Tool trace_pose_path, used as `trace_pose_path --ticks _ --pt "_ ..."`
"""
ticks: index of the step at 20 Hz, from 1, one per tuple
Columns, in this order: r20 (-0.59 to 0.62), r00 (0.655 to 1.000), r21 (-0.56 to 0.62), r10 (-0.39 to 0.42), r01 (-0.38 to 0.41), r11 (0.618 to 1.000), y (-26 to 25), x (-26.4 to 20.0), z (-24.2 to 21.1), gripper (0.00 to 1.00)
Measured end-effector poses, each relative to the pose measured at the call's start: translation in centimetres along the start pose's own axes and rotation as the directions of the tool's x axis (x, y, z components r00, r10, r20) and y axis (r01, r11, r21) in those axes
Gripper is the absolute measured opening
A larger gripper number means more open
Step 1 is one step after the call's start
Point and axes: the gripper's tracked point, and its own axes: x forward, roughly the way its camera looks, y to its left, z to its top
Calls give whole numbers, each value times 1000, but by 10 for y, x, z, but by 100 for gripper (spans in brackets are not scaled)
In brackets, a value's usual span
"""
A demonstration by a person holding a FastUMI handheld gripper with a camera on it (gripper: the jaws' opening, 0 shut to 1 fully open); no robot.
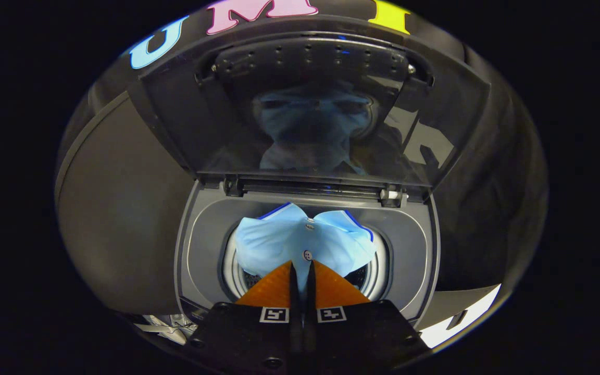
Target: Put the clothes into the washing machine and then close the washing machine lid.
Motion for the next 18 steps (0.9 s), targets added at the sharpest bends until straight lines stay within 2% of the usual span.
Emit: trace_pose_path --ticks 9,12,14,15,17,18 --pt "-63 998 -16 -13 12 1000 -6 19 -18 5" --pt "-102 995 -47 10 -15 999 -2 32 -33 5" --pt "-157 987 -53 42 -50 997 2 39 -46 14" --pt "-166 985 -35 38 -44 998 2 44 -50 16" --pt "-119 992 -6 31 -32 999 -1 45 -38 29" --pt "-87 996 -13 24 -25 1000 -6 48 -32 28"
